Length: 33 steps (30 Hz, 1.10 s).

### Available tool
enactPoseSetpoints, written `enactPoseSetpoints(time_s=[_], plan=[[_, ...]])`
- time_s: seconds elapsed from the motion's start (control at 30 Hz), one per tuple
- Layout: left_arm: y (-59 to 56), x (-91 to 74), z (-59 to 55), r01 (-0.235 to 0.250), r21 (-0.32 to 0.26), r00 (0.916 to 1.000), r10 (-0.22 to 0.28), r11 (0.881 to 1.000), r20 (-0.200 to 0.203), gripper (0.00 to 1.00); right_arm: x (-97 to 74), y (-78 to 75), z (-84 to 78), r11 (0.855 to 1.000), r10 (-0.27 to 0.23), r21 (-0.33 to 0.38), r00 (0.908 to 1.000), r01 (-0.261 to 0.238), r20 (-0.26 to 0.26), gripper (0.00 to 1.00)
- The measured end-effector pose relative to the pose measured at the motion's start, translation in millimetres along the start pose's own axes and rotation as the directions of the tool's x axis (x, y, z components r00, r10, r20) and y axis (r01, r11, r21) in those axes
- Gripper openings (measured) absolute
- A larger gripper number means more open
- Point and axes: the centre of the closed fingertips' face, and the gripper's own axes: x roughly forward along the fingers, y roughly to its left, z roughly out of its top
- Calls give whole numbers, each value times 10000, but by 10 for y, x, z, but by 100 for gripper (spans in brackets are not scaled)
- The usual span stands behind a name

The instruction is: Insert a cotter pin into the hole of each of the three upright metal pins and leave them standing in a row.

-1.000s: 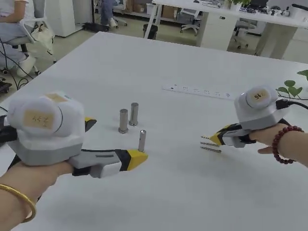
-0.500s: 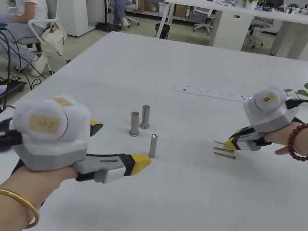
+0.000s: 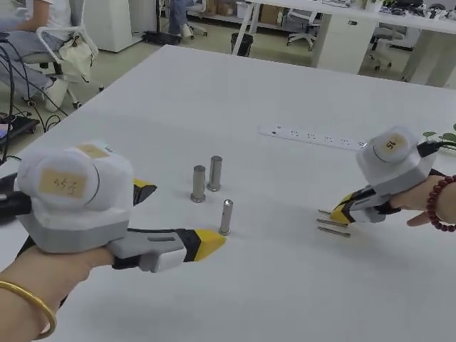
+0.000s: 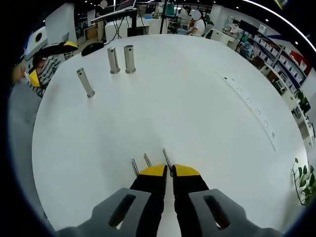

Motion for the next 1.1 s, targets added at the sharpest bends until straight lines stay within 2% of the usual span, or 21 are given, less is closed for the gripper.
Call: enactPoseSetpoints(time_s=[0.33,0.43,0.8,0.93,1.1], plan=[[-2,-5,-15,61,66,10000,-61,10000,-49,78,9,37,-16,9995,291,-78,9981,-296,-546,5],[-1,-8,-19,57,86,10000,-56,9999,-69,78,15,34,-18,9992,271,313,9971,-250,-707,4],[-12,3,-10,101,134,9999,-100,9999,-76,77,10,51,-26,9999,71,145,9960,-58,-896,2],[-15,5,7,110,159,9999,-109,9998,-70,76,-21,46,14,9998,-153,-100,9969,146,-767,2],[-32,9,47,121,159,9999,-120,9998,-30,75,-83,47,27,9967,-462,-710,9947,397,-923,2]])
